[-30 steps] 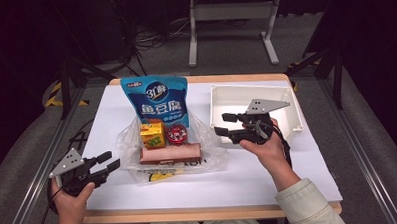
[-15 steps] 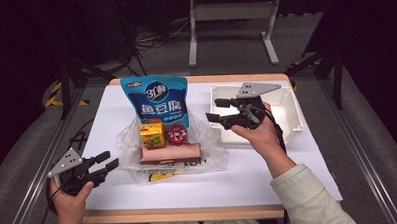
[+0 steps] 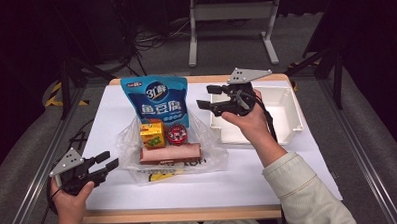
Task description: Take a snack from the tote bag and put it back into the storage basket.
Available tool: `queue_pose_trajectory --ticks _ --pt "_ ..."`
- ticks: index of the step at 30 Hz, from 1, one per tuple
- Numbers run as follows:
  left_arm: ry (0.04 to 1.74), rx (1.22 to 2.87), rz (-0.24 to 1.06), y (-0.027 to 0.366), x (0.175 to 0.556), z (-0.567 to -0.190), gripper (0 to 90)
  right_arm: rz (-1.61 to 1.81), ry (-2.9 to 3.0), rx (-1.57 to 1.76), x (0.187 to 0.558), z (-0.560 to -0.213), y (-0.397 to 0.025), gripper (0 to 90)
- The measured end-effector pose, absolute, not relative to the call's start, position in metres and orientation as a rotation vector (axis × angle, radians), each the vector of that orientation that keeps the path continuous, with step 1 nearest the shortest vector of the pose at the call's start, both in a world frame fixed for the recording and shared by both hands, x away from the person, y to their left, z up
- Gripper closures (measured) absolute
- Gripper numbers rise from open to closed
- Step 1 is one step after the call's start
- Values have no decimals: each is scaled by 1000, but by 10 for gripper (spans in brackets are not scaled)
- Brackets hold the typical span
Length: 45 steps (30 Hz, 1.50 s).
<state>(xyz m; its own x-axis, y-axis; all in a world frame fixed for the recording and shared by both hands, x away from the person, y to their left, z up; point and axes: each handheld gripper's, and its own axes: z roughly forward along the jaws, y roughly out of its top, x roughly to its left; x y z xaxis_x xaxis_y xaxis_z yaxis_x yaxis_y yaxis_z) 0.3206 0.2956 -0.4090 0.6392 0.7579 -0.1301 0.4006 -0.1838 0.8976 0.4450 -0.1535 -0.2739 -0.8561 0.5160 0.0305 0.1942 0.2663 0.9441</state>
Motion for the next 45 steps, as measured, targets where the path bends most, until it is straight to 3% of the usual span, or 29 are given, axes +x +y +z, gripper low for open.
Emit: queue_pose_trajectory --ticks 28,45 --pt "939 1822 423 298 317 -412 520 1594 2319 575 490 -252 -107 344" --pt "952 1813 424 301 315 -414 518 1590 2381 567 514 -268 -79 337"
